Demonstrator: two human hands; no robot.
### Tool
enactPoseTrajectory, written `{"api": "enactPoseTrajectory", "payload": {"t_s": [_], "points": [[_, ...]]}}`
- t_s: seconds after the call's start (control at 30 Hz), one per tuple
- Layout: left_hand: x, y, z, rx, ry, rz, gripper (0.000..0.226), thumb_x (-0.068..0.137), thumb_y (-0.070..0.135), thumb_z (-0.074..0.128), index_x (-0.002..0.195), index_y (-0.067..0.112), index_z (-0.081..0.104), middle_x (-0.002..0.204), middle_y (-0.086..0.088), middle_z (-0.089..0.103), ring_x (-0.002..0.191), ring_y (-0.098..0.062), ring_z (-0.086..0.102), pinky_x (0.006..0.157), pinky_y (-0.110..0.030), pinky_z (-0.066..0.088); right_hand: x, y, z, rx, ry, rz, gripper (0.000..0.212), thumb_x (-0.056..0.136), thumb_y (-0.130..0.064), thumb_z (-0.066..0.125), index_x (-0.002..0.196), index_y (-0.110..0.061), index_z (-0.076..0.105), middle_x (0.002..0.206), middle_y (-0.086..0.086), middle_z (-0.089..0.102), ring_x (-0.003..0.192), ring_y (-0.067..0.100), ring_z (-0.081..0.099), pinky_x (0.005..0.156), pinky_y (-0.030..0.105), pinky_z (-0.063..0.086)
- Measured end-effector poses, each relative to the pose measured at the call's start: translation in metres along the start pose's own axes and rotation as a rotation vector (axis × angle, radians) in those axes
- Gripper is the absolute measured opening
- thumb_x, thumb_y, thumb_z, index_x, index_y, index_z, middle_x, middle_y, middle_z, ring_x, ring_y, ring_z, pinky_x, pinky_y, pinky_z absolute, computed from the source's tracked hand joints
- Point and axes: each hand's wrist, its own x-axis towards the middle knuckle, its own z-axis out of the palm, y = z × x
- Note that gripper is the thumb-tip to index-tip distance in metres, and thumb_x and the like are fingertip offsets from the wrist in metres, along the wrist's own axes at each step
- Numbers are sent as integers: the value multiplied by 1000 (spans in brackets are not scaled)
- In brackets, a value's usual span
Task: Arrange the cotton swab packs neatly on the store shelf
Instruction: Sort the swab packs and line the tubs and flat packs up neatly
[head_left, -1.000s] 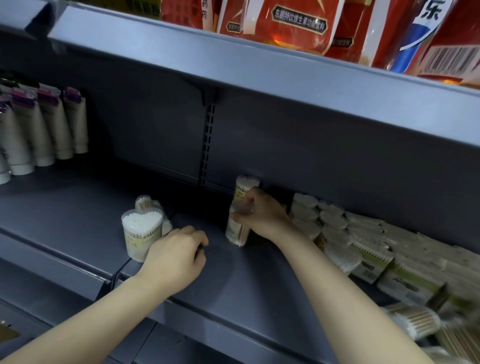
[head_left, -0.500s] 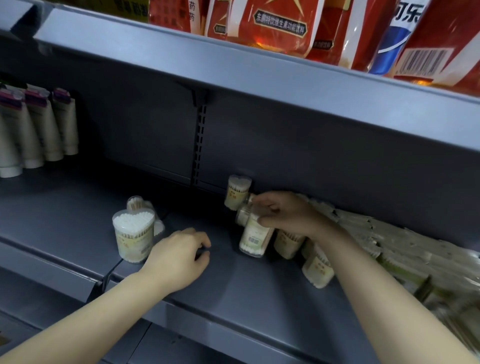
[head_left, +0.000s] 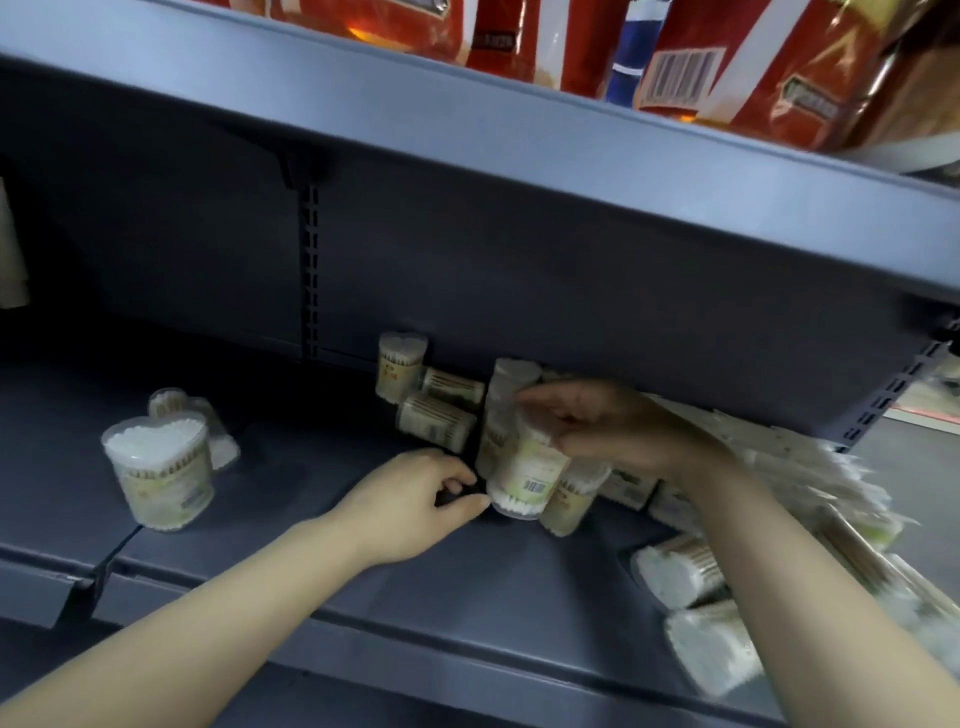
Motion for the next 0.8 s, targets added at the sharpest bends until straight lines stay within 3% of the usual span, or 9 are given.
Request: {"api": "enactPoseTrajectory", "payload": {"t_s": [0.13,0.3,0.4,0.5,0.6,0.73,0.8], "points": [[6,13,8,-40,-48,37,53,77,63,54,119,30,57,102,16,57,95,-1,54,85,-25,48,-23,5,-14,94,-30,-21,55,71,1,51,119,-27,53,128,-5,56,118,1,52,96,19,43],[7,32,18,-142,-35,62,64,57,77,45,105,37,56,99,18,59,93,3,54,84,-25,49,-40,9,-24,151,-11,-74,57,80,5,54,135,0,40,138,10,47,127,14,45,106,23,36],[9,41,22,-233,-9,65,56,59,72,55,100,34,56,96,19,59,89,5,54,80,-20,48,-44,13,-28,156,-19,-84,52,86,9,53,135,-1,42,138,8,50,127,15,47,107,27,37],[10,47,25,-306,7,57,41,70,54,69,103,36,51,96,21,57,89,7,52,71,-7,42,-46,13,-28,188,-2,-89,55,82,8,54,135,-1,42,136,8,51,127,16,47,107,32,38],[11,51,27,-344,43,61,44,72,45,73,107,35,48,96,22,55,87,9,51,70,-5,40,-44,11,-23,221,31,-93,54,81,0,59,132,-5,44,134,6,52,125,14,49,106,31,38],[11,57,28,-379,56,74,42,71,40,74,102,36,46,87,23,55,78,19,50,65,-3,39,-37,5,-14,254,108,-101,49,71,-27,65,118,-21,54,124,-1,59,118,9,54,99,25,44],[11,58,29,-406,67,58,38,70,40,75,95,38,47,85,21,57,74,19,51,62,-4,39,-33,5,-11,239,135,-106,45,69,-22,60,114,-24,55,120,-3,60,117,7,55,97,24,46]]}}
